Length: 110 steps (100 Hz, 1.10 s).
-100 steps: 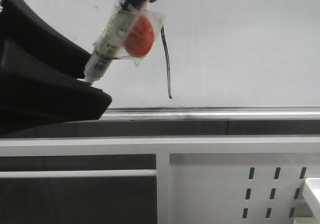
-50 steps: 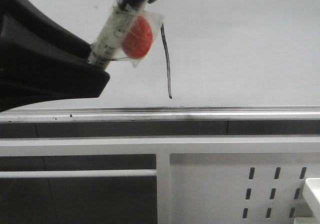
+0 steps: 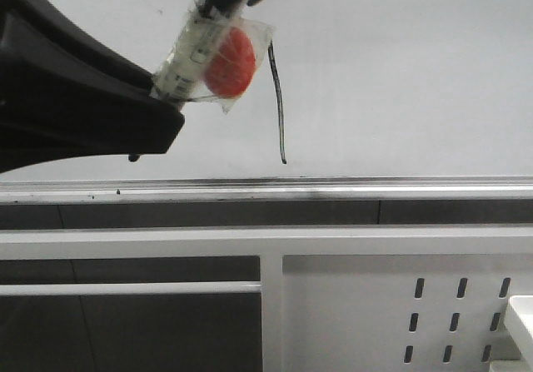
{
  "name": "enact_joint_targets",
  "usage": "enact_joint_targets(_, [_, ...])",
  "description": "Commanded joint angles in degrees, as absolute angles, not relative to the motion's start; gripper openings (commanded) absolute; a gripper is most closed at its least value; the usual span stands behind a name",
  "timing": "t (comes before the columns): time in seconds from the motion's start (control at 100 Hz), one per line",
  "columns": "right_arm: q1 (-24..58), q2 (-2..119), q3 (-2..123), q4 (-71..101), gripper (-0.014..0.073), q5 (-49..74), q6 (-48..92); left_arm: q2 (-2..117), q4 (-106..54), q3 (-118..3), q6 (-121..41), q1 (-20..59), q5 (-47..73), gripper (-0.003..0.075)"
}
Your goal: Write number 1 on whiteboard
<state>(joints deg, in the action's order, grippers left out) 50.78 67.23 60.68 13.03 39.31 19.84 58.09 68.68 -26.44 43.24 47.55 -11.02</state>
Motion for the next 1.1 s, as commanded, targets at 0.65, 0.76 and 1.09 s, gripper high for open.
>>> enact_joint_targets(0.65, [45.9,57.8,67.0,3.3,0.0443,34.7,19.3,57.7,52.4,-28.4,43.9,47.3,-12.0,-0.002])
enact_joint_targets(0.76, [43.7,55.3,67.0,3.3,0.0443,35.8,18.8,57.7,42.9,-27.9,43.9,46.3,-11.9,-0.002])
enact_joint_targets(1.09, [43.0,54.1,66.7,3.3,0.0443,38.8,18.7,60.8,32.8,-24.2,40.2,37.1,-23.7,-0.002])
